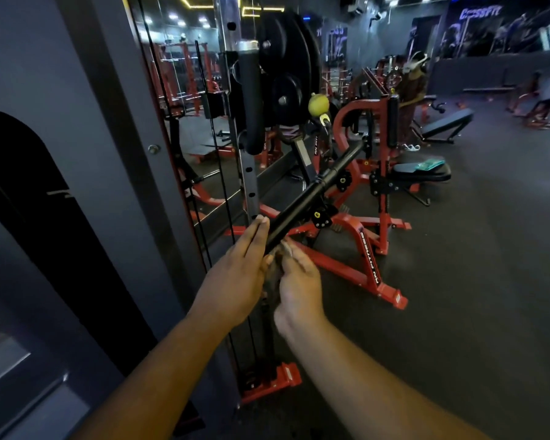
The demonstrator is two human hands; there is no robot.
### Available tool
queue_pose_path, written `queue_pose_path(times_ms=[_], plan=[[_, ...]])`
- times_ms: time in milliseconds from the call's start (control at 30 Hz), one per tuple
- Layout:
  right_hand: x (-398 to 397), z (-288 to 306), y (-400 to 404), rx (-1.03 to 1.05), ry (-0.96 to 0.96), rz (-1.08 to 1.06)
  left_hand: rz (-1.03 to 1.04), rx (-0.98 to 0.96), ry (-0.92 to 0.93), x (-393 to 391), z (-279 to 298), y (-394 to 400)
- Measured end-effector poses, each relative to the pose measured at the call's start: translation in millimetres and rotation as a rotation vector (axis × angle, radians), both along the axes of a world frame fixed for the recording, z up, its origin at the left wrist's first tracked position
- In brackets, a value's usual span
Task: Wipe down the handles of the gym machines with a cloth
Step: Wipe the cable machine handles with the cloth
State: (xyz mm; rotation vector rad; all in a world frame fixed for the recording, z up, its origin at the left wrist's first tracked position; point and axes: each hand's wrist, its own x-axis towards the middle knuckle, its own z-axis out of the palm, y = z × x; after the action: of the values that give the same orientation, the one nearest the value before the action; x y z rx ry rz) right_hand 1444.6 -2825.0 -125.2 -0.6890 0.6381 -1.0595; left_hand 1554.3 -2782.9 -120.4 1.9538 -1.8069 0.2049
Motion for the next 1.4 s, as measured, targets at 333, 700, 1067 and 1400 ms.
queue_pose_path(times_ms=[333,700,1067,1400], plan=[[-26,-1,-28,-0.108,-0.001,-0.291,0.002,0.107,-0.026,14,9,7],[15,94,-96,-0.731,0.097,-0.262,-0.022,0.013,0.007,51,58,-12],[75,194,-207,-1.869,0.708,-0.561,0.179,-0.149,-0.042,89,149,-90],[63,96,-243,-2.12,0.818,-0.308,0.147,-0.297,-0.161,104,195,-112]])
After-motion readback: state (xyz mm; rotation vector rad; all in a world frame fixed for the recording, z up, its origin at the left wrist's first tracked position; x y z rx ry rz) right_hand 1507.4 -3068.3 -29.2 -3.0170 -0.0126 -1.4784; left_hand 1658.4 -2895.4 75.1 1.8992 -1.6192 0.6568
